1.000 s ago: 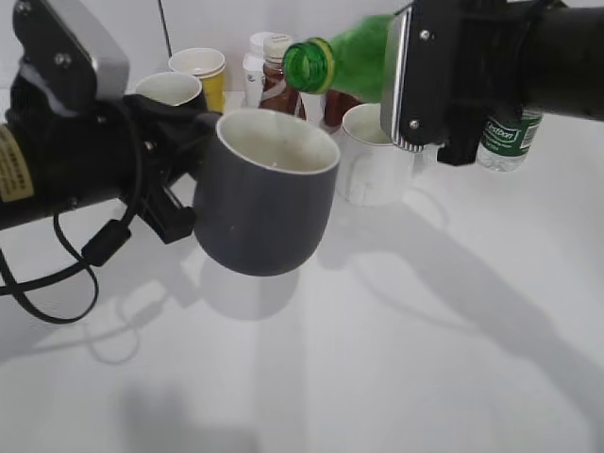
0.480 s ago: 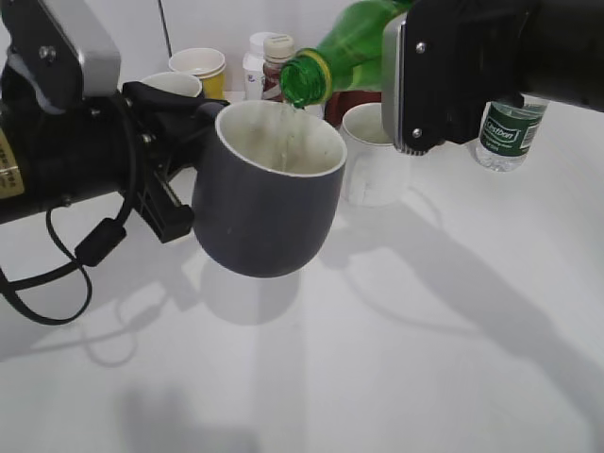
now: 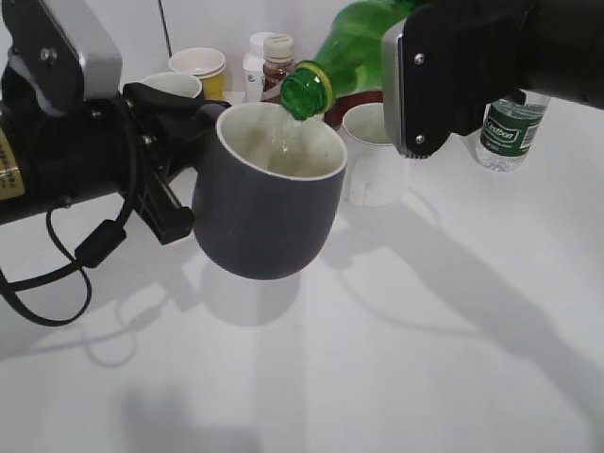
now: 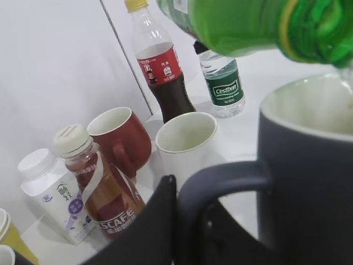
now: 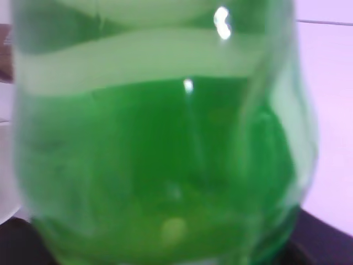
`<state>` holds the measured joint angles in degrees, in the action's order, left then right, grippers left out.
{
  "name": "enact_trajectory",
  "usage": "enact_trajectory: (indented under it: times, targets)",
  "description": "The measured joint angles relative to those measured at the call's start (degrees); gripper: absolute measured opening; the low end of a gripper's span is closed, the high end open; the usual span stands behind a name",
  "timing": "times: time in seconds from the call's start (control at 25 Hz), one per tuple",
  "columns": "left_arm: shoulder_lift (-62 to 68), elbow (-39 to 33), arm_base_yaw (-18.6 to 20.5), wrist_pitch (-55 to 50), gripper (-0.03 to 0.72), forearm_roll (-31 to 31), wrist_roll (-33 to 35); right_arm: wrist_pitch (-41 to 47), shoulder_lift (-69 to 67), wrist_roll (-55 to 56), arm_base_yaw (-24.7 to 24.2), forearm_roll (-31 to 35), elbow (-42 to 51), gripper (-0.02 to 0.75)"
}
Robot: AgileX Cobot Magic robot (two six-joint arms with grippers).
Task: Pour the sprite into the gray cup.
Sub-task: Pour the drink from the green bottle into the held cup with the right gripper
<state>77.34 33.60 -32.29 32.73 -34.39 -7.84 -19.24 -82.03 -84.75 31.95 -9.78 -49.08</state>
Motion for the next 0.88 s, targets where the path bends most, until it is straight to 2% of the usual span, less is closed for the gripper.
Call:
enact_trajectory:
  times: [0.72,0.88]
  targets:
    - [0.0,0.0,0.0,-0.05,0.044,-0.13,0.0,-0.89,0.0,-2.31,0.0,0.0,0.0,0.417]
    - [0.0,0.0,0.0,-0.11,0.044,-0.2,0.0,-0.78,0.0,0.36,0.0,0.19,-0.02,0.417]
